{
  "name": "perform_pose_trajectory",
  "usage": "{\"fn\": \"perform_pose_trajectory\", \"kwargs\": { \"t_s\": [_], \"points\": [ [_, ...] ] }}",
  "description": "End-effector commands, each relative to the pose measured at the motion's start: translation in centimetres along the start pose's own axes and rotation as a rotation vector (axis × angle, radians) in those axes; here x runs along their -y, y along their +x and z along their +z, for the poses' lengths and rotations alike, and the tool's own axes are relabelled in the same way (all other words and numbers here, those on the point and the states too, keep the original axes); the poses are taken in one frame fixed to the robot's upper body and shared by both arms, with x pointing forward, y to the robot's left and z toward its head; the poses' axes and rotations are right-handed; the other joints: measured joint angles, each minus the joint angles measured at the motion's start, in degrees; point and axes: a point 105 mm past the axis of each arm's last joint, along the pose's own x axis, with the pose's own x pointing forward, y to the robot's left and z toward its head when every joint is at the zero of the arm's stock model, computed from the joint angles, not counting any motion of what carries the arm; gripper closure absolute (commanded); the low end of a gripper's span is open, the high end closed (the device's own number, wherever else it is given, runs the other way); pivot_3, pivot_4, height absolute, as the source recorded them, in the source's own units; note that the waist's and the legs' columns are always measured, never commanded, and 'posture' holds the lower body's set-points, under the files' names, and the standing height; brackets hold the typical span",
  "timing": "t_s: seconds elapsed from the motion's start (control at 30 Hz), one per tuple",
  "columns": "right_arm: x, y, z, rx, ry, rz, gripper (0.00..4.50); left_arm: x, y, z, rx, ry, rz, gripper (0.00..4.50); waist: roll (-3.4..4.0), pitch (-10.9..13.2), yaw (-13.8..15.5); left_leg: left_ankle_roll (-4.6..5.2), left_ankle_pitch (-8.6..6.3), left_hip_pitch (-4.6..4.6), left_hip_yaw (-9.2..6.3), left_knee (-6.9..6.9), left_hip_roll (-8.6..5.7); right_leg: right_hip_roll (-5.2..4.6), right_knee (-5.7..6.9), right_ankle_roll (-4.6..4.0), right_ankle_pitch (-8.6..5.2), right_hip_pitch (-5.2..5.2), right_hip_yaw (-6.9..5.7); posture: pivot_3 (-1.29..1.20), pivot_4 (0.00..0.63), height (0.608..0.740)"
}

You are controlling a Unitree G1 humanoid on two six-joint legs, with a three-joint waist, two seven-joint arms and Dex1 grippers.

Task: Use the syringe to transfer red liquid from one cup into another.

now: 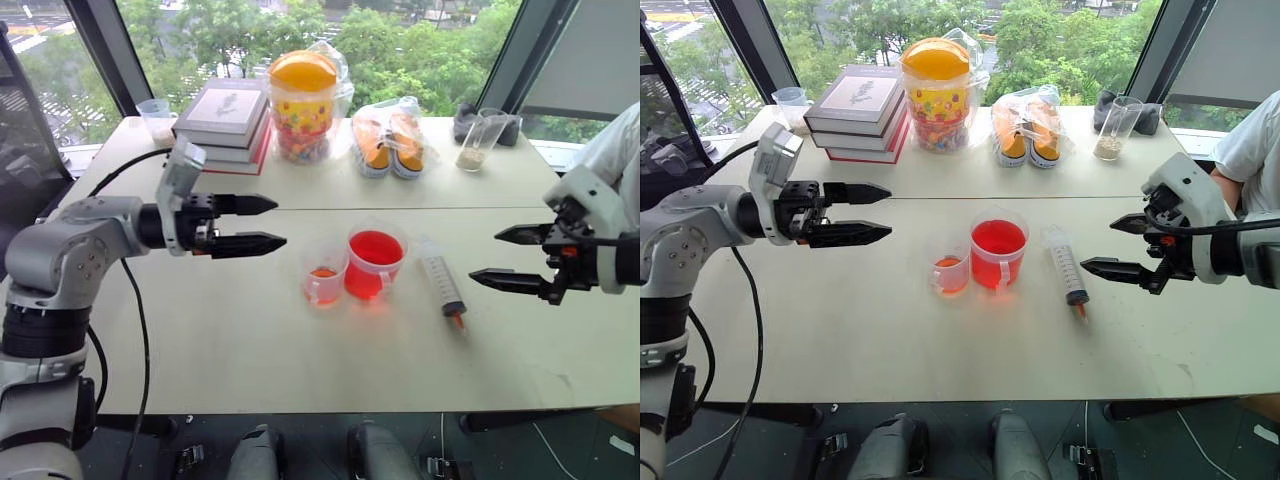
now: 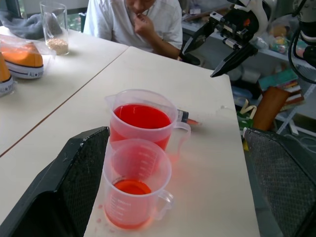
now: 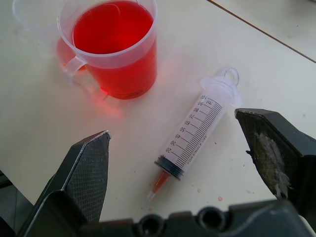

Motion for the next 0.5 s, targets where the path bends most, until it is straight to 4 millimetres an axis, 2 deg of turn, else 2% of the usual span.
{"fn": "perform_pose_trajectory", "kwargs": {
  "t_s": [0.03, 0.23, 0.5],
  "points": [
    [0.1, -1.0, 0.6, 0.007, -0.037, -0.035, 0.06, 0.3, 0.1, 0.9, 0.022, 0.033, -0.019, 0.0, 0.0, 0.0, 0.0, 0.0, 0.0, 0.0, 0.0, 0.0, 0.0, 0.0, 0.0, 0.0, 0.0, 0.0, 0.0, 0.0, 0.15, 0.74],
    [0.5, -1.1, 0.5, -0.016, -0.029, -0.043, 0.06, 0.6, 0.2, 0.7, 0.031, 0.021, -0.03, 0.0, 0.0, 0.0, -0.1, 0.0, 0.0, 0.02, 0.0, 0.02, 0.0, 0.0, 0.01, 0.0, 0.0, 0.01, 0.02, 0.0, 0.15, 0.74],
    [0.6, -0.2, 0.0, -0.062, 0.017, -0.028, 0.06, 0.7, 0.3, 0.0, -0.003, 0.014, -0.036, 0.0, 0.0, 0.0, 0.0, 0.0, 0.0, 0.03, -0.01, 0.02, 0.0, -0.01, 0.02, 0.0, 0.0, 0.02, 0.04, 0.0, 0.15, 0.74]
  ]
}}
